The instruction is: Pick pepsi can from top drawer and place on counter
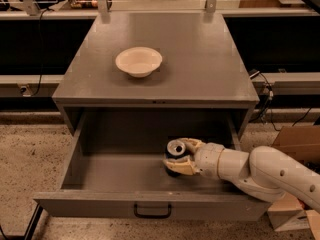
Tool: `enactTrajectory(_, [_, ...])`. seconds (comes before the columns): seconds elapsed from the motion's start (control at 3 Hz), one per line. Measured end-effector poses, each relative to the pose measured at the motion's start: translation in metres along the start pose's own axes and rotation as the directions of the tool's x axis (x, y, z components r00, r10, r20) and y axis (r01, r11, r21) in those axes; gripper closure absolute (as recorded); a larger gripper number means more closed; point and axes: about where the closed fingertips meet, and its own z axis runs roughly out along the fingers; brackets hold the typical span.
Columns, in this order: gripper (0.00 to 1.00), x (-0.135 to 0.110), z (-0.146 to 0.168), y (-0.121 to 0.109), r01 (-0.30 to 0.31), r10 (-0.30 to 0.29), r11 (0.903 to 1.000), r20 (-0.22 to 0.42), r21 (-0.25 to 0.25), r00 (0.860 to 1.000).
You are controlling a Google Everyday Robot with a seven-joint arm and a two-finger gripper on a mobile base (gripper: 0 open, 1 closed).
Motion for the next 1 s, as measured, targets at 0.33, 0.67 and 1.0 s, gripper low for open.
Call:
enactTrajectory(0.33, [0.65,-0.004,-0.002,-0.004,-0.017,0.017,0.9999,0.087,0.000,0.996])
enactTrajectory(0.67, [0.96,-0.049,-0.027,-0.005,0.054,-0.049,0.9978,0.133,-0.039,0.990])
enactTrajectory(1.0, [1.00,-0.097,-0.065,-0.008,0.147,-0.140,0.9875,0.111,-0.056,0.984])
